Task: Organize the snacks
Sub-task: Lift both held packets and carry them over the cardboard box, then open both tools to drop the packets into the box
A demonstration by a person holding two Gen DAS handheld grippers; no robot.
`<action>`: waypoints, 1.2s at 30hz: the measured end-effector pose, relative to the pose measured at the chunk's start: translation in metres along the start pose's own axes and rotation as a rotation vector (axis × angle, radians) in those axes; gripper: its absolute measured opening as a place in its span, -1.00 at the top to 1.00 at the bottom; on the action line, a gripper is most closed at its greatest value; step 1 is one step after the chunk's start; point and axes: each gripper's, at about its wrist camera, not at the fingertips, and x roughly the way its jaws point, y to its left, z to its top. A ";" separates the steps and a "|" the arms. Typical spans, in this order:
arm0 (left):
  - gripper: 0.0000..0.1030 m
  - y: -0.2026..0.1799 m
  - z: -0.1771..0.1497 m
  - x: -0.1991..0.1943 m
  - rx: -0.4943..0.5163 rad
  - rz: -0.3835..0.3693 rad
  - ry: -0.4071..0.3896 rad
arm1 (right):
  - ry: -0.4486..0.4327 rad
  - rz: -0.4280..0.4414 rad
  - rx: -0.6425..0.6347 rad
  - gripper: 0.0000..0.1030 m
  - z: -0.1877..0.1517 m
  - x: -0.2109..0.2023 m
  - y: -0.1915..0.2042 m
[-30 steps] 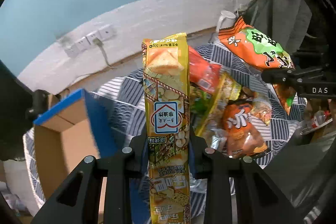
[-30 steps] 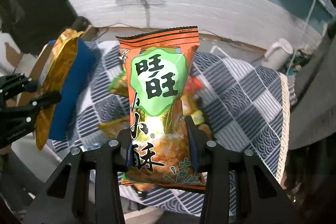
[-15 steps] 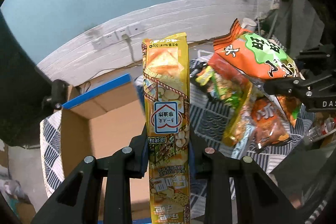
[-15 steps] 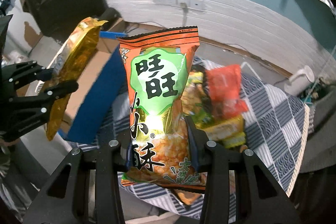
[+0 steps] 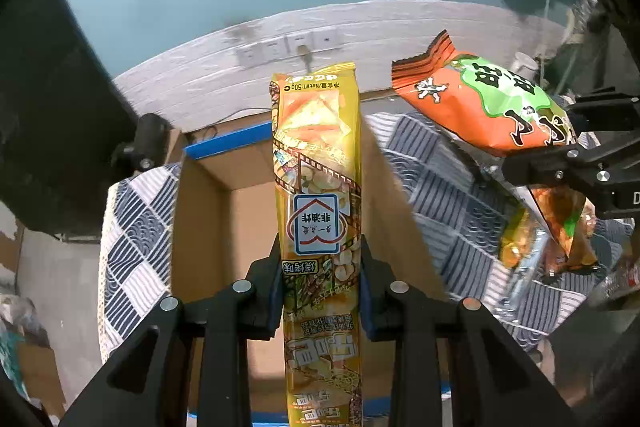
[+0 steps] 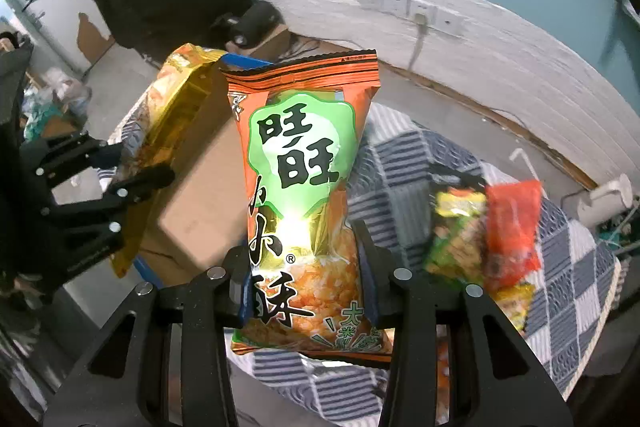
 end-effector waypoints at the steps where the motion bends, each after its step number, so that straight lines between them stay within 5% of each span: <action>1: 0.41 0.005 -0.001 0.002 -0.007 0.005 -0.001 | 0.003 0.004 -0.005 0.23 0.005 0.004 0.006; 21: 0.38 0.068 -0.022 0.037 -0.128 0.031 0.071 | 0.113 0.092 -0.048 0.18 0.047 0.085 0.062; 24: 0.30 0.071 -0.022 0.038 -0.138 0.029 0.074 | 0.112 0.110 -0.045 0.14 0.049 0.089 0.062; 28: -0.21 0.067 -0.018 0.033 -0.115 0.058 0.056 | 0.104 0.108 -0.046 -0.01 0.049 0.085 0.060; 36: -0.27 0.043 -0.013 0.024 -0.042 0.045 0.038 | 0.074 0.094 -0.020 -0.11 0.042 0.068 0.047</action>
